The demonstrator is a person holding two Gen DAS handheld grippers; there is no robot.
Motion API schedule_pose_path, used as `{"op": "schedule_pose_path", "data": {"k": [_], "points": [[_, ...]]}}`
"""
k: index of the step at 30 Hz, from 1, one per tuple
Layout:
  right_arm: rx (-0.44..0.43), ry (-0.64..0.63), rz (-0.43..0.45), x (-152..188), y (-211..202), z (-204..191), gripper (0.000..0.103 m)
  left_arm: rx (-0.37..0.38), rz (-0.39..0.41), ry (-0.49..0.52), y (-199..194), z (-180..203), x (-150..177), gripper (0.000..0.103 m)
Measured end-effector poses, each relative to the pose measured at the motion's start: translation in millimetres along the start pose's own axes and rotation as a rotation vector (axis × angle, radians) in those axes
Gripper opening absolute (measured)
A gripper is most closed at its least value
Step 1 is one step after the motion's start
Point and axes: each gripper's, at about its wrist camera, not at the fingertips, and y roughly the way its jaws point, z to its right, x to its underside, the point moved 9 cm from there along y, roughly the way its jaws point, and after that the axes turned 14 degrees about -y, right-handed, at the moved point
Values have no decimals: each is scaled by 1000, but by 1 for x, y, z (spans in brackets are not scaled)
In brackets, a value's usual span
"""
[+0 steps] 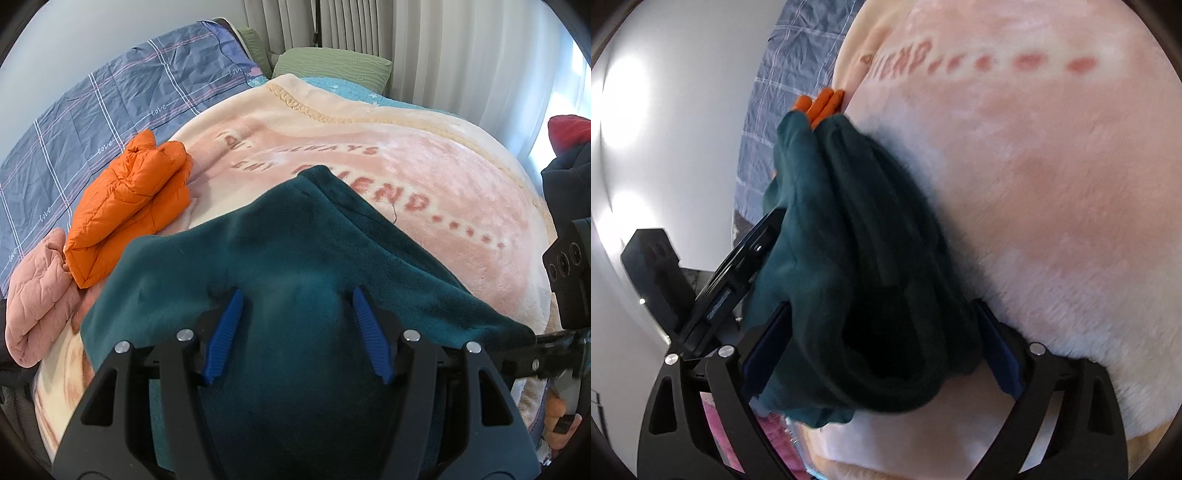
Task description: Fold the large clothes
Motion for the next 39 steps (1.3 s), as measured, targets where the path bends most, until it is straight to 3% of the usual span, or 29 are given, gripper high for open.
{"op": "schedule_pose_path", "data": {"k": [6, 7, 8, 11, 14, 18, 21, 23, 25, 27, 30, 31, 35, 39], "points": [[23, 7, -15, -4, 8, 6, 92, 11, 6, -9, -1, -2, -2, 64], [32, 2, -6, -5, 7, 6, 89, 11, 5, -9, -1, -2, -2, 64], [27, -16, 7, -6, 5, 2, 76, 11, 4, -11, -1, -3, -2, 64], [11, -36, 37, -3, -4, 1, 59, 24, 11, -24, -3, -3, -2, 64], [6, -55, 59, 0, -5, 0, 58, 79, 78, -73, -24, -7, -7, 65], [16, -93, 64, 6, -6, -3, 60, 146, 236, -220, -81, -39, -22, 84], [26, -131, 80, 5, -4, -7, 62, 117, 290, -288, -103, -83, -14, 97], [33, -153, 98, 8, -4, -8, 63, 94, 258, -338, -96, -109, -2, 99], [45, -171, 117, 9, -5, -9, 64, 130, 180, -454, -74, -135, 18, 99], [58, -182, 127, 10, -4, -9, 64, 235, 85, -573, -48, -146, 40, 99], [53, -182, 140, 9, -4, -9, 66, 435, 38, -722, -23, -152, 49, 101], [53, -186, 141, 10, -2, -11, 66, 461, 29, -741, -18, -154, 48, 101], [78, -237, 130, 6, -1, -15, 65, 477, 24, -737, -2, -152, 42, 101], [104, -296, 133, 2, -6, -32, 52, 439, 33, -720, 2, -148, 31, 101]]}}
